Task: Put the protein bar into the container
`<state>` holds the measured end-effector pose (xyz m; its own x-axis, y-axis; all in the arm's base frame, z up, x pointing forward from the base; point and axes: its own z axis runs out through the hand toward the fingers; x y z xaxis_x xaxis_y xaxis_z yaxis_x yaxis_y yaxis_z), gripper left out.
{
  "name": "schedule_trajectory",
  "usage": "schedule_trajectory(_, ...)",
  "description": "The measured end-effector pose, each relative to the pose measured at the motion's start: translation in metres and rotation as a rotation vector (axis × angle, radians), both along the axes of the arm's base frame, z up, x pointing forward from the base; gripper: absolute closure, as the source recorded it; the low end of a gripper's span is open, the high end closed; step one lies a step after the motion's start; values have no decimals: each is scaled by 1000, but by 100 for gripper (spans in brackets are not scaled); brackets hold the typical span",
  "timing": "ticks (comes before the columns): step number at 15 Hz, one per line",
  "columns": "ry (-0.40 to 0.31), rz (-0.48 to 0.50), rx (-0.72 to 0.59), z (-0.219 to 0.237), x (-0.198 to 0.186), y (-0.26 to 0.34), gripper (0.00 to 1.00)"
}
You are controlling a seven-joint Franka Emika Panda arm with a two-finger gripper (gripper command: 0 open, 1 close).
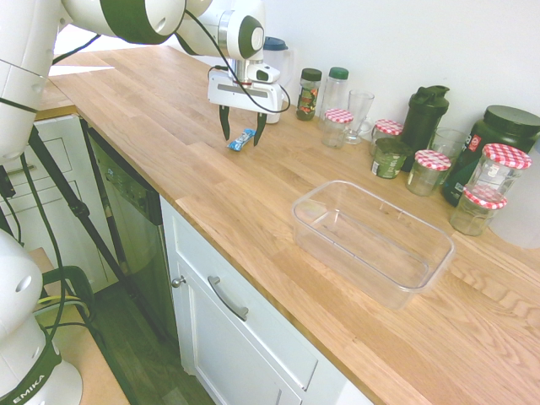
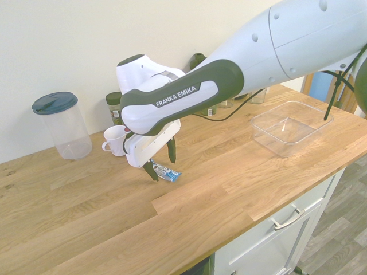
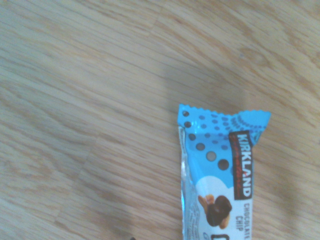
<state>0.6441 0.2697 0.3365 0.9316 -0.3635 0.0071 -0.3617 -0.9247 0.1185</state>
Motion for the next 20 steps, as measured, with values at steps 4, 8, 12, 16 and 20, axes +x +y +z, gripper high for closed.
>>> schedule_trajectory(4,-12,3,2,-1,2,3,100)
schedule_trajectory(8,-31,3,6,-1,5,3,100)
schedule_trajectory(12,-33,11,7,-1,3,8,100)
schedule_trajectory(16,-34,10,7,-2,2,10,100)
schedule_trajectory(20,-39,3,5,-2,4,6,100)
